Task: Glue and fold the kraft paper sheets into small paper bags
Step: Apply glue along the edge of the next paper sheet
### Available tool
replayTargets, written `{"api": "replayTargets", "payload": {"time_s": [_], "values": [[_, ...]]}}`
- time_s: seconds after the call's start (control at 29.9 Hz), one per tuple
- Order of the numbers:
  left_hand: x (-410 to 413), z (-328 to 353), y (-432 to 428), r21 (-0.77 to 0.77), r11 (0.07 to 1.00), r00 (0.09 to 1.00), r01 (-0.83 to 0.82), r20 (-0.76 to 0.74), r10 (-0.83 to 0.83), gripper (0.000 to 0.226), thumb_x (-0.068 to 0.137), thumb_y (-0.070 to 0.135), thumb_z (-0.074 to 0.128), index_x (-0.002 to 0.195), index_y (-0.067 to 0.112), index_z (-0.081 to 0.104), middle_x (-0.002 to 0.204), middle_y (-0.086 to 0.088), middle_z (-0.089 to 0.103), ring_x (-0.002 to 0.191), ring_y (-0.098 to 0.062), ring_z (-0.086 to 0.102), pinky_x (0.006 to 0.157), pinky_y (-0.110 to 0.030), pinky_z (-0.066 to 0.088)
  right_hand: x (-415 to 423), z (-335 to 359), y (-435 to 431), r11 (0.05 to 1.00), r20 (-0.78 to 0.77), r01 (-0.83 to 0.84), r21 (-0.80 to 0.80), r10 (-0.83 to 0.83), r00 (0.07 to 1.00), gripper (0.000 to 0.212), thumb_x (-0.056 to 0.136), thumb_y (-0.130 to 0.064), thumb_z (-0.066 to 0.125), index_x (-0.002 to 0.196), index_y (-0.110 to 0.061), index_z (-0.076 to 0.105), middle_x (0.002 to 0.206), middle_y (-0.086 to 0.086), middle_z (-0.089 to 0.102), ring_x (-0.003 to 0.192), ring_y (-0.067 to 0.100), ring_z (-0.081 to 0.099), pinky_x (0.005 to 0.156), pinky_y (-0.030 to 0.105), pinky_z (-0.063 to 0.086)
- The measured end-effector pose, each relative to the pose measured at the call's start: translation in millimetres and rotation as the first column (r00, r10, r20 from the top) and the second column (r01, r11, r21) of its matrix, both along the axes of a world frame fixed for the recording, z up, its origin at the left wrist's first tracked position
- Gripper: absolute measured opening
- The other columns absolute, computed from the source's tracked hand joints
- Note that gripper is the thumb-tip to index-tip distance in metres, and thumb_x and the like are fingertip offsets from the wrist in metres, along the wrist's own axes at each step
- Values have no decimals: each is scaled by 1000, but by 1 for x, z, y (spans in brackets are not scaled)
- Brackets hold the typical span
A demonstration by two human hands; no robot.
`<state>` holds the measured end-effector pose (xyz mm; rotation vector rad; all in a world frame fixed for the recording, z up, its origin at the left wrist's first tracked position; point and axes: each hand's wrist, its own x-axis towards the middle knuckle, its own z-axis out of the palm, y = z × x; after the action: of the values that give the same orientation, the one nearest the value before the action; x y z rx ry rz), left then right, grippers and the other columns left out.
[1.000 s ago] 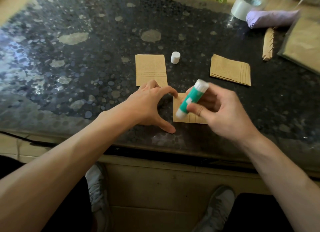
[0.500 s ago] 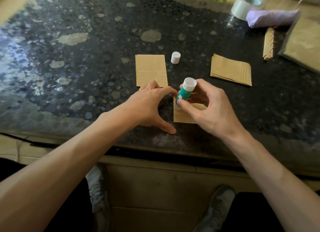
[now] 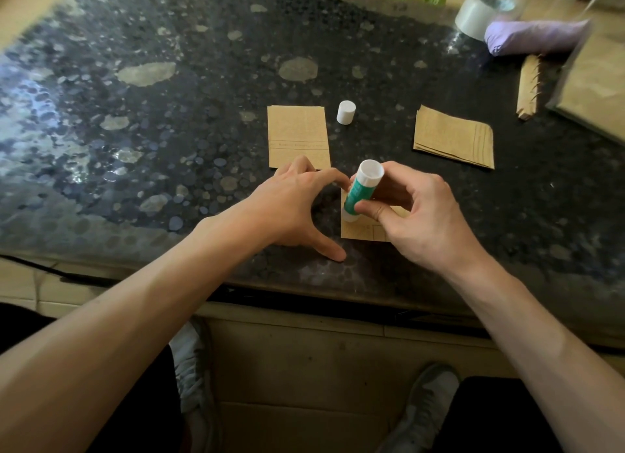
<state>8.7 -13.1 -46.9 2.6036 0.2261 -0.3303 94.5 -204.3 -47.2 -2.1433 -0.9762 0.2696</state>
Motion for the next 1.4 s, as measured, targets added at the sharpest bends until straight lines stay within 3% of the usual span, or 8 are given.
{"api": "replayTargets", "payload": {"time_s": [0.13,0.47,1.0,1.24,1.4], "values": [[0,1,-1,-5,1000,1000,2,1,-2,105,57,63,88,147,47,35,128,3,37,126,-19,35,107,-42,42,-4,1,1,999,50,40,21,-41,998,35,85,-46,80,114,-29,70,105,-21,72,104,-5,67,91,16,53],[0,1,0,-8,1000,1000,0,5,0,105,57,62,89,147,46,36,130,2,38,127,-19,35,107,-42,42,-6,2,-8,999,16,-24,43,23,1000,35,85,-43,80,114,-25,73,106,-17,74,103,2,70,92,32,59],[0,0,0,-6,1000,1000,4,-1,-4,104,57,63,88,146,48,36,131,3,38,124,-15,33,103,-37,39,-11,7,-15,996,-79,-82,24,84,993,37,85,-35,82,120,-24,73,110,-16,74,106,0,69,94,27,58],[1,0,2,-3,1000,1000,12,1,-12,102,56,64,88,144,48,37,126,5,36,119,-14,33,99,-33,36,-7,14,-24,997,-218,16,81,2,976,25,83,-34,82,106,-31,73,100,-21,76,100,-5,71,89,15,56],[0,2,3,-26,999,1000,22,-15,-23,96,62,66,84,144,50,37,126,6,34,118,-12,28,99,-33,35,0,15,-22,975,-150,138,177,-112,982,27,87,-31,81,111,-21,74,104,-14,76,103,2,71,91,23,58]]}}
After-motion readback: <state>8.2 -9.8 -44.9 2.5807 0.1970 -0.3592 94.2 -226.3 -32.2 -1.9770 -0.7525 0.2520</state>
